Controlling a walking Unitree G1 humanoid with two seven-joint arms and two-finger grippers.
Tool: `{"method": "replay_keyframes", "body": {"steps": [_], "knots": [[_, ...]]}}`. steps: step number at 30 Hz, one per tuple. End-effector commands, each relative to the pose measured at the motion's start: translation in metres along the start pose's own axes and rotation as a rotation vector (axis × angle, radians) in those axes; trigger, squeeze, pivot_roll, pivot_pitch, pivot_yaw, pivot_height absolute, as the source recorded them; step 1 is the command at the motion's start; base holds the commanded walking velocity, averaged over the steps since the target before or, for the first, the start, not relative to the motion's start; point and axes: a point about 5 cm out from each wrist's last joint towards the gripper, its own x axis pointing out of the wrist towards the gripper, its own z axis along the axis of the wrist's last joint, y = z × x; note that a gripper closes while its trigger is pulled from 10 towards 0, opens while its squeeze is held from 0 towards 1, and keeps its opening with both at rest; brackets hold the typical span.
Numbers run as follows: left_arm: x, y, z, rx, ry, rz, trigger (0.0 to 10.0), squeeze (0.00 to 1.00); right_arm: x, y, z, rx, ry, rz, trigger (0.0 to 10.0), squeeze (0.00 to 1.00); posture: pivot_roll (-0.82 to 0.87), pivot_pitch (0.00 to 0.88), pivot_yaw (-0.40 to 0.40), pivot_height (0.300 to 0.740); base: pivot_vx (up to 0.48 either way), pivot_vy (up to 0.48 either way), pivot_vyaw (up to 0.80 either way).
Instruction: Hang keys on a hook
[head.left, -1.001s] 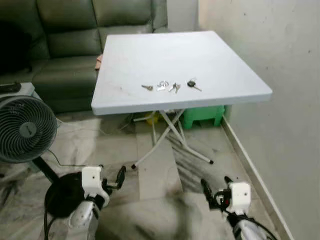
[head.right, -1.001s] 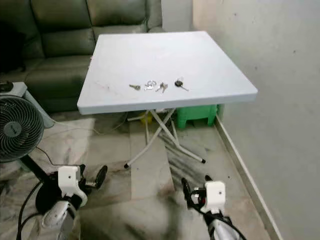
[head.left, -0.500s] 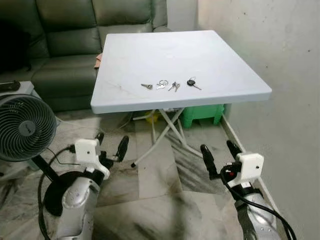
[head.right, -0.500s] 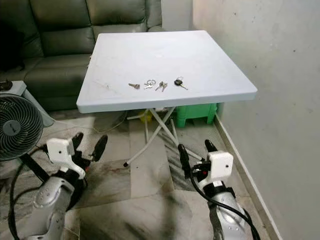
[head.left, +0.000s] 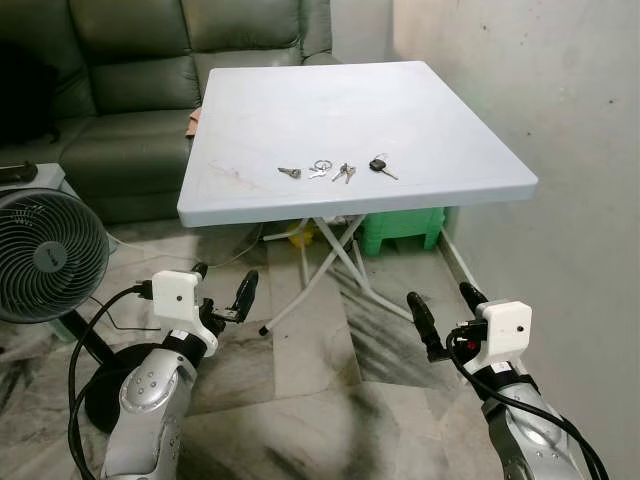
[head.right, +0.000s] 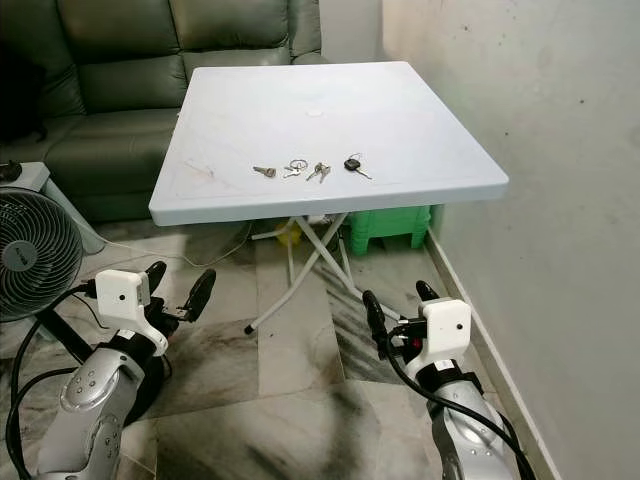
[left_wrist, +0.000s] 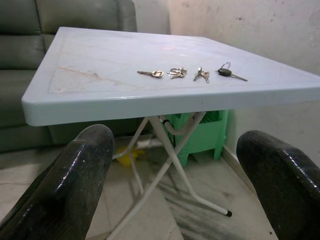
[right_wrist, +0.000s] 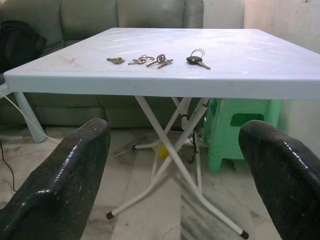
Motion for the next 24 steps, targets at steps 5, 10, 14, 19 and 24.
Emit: {"method": "replay_keyframes", "body": {"steps": [5,10,14,19,24], "knots": [[0.0018,-0.0017,0.0046,0.015,-0.005,-0.009,10.0,0.0,0.0036,0.0016,0.0074,-0.011,-0.02,0.011,10.0,0.0,-0.04,0.0,0.028,0.74,0.289,0.0,0.0],[0.0037,-0.0003,0.0051,0.021,-0.004,-0.015,10.0,0.0,0.0049,0.002,0.0083,-0.015,-0.022,0.017,10.0,0.0,-0.05,0.0,0.03,0.74,0.311,0.0,0.0],[0.0042,-0.0006,0.0059,0.018,-0.007,-0.018,10.0,0.0,0.0052,0.0014,0.0089,-0.019,-0.023,0.02,10.0,0.0,-0.05,0.0,0.032,0.74,0.318,0.0,0.0],[0.0043,-0.0015,0.0061,0.02,-0.009,-0.024,10.0,0.0,0.0059,0.0009,0.0095,-0.022,-0.025,0.022,10.0,0.0,-0.05,0.0,0.033,0.74,0.316,0.0,0.0],[0.005,-0.0023,0.0063,0.019,-0.01,-0.029,10.0,0.0,0.0067,0.0023,0.0097,-0.028,-0.026,0.029,10.0,0.0,-0.05,0.0,0.032,0.74,0.313,0.0,0.0]]}}
